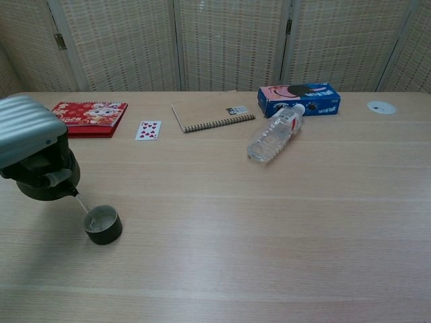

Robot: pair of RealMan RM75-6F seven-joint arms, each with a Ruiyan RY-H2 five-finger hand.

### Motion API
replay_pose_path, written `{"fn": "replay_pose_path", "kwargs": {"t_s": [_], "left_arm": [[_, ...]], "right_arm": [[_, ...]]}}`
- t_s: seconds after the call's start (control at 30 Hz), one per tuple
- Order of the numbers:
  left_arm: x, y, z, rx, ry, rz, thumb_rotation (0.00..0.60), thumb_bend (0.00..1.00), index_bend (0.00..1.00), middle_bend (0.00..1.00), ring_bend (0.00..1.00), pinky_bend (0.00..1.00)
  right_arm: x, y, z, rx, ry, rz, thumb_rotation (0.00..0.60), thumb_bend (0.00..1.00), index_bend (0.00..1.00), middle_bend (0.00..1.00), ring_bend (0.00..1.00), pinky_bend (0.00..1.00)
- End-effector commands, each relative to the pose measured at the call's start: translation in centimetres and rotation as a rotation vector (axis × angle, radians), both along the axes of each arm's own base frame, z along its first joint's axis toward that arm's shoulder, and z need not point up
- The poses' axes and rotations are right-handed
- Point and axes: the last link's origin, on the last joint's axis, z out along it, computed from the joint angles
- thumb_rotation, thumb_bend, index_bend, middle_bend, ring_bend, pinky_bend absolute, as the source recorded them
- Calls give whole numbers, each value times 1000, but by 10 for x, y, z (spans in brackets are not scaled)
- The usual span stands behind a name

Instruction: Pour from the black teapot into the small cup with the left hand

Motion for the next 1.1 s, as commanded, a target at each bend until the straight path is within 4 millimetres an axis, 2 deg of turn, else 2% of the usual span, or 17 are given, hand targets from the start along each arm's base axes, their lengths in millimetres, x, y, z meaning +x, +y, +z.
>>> {"fn": "replay_pose_path", "kwargs": {"t_s": [0.03, 0.5, 1.1], "left_arm": [[0, 0, 0, 3, 3, -4, 576, 507, 1000, 1000, 993, 533], [1, 0, -2, 2, -2, 0, 574, 507, 1000, 1000, 993, 533], [-1, 5, -5, -65, -189, 62, 569, 507, 1000, 1000, 990, 501]], "right_arm": [[0, 0, 0, 1, 1, -1, 600, 241, 94, 272, 273, 32], [-2, 0, 0, 2, -1, -2, 600, 242, 94, 272, 272, 32], [0, -1, -1, 6, 1, 2, 600, 242, 93, 272, 272, 32]]}}
